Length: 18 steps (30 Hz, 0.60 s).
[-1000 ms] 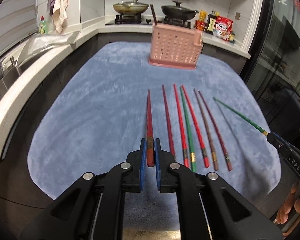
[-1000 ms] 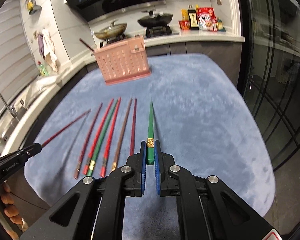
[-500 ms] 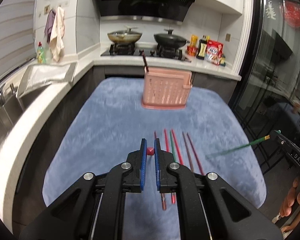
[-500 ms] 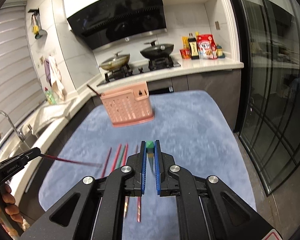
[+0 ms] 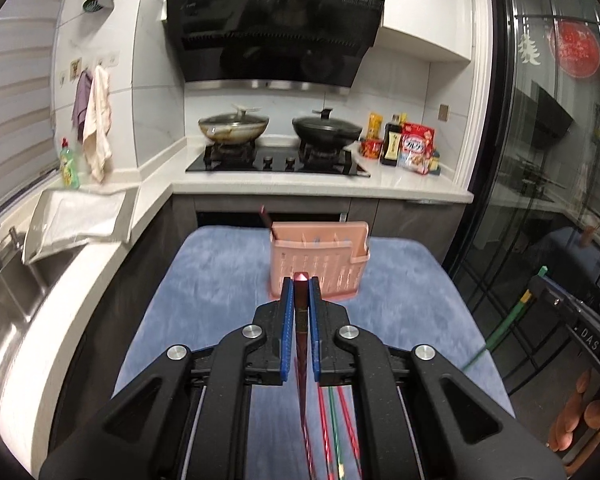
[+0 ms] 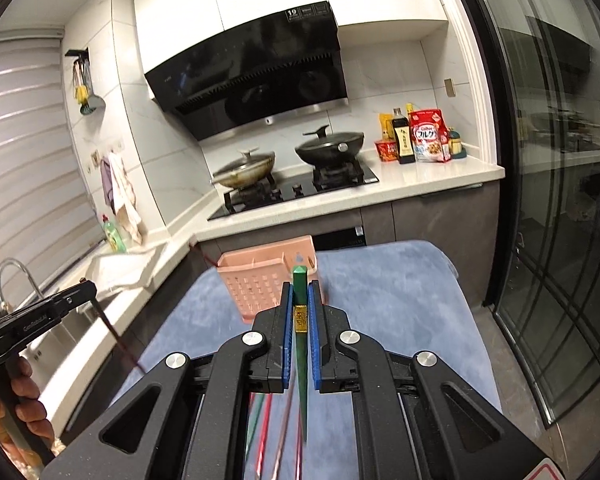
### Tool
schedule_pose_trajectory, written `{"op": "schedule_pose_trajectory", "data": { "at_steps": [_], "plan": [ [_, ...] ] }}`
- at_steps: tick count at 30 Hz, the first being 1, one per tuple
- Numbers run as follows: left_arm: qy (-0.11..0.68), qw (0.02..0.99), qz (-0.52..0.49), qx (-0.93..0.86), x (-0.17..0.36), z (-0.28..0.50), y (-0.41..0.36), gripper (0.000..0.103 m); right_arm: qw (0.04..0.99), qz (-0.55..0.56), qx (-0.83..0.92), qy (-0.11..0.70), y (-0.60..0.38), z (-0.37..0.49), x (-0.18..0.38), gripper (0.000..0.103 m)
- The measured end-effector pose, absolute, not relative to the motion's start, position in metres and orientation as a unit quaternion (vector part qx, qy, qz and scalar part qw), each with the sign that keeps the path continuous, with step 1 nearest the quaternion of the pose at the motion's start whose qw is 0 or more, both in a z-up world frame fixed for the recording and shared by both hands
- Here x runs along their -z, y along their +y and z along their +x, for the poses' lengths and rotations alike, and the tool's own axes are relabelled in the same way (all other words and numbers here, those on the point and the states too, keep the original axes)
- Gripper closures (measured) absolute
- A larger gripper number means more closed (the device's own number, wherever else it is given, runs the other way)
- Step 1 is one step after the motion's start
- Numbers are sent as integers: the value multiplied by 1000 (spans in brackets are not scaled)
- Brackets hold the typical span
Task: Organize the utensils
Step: 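Lift the red chopstick with the left tool while the right tool carries the green chopstick to the holder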
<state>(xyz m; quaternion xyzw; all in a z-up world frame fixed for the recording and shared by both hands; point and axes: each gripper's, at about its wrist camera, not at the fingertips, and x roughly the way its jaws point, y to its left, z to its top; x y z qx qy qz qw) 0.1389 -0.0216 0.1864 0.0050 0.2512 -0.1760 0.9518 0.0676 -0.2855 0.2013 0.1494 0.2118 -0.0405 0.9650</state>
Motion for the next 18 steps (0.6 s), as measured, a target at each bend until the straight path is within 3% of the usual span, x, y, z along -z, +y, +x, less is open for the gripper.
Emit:
{"op": "schedule_pose_trajectory", "data": {
  "at_steps": [18],
  "plan": [
    [176,971,-35,160,-261,263,-62,96,974,171,12,151,-303,214,-263,96]
  ]
}}
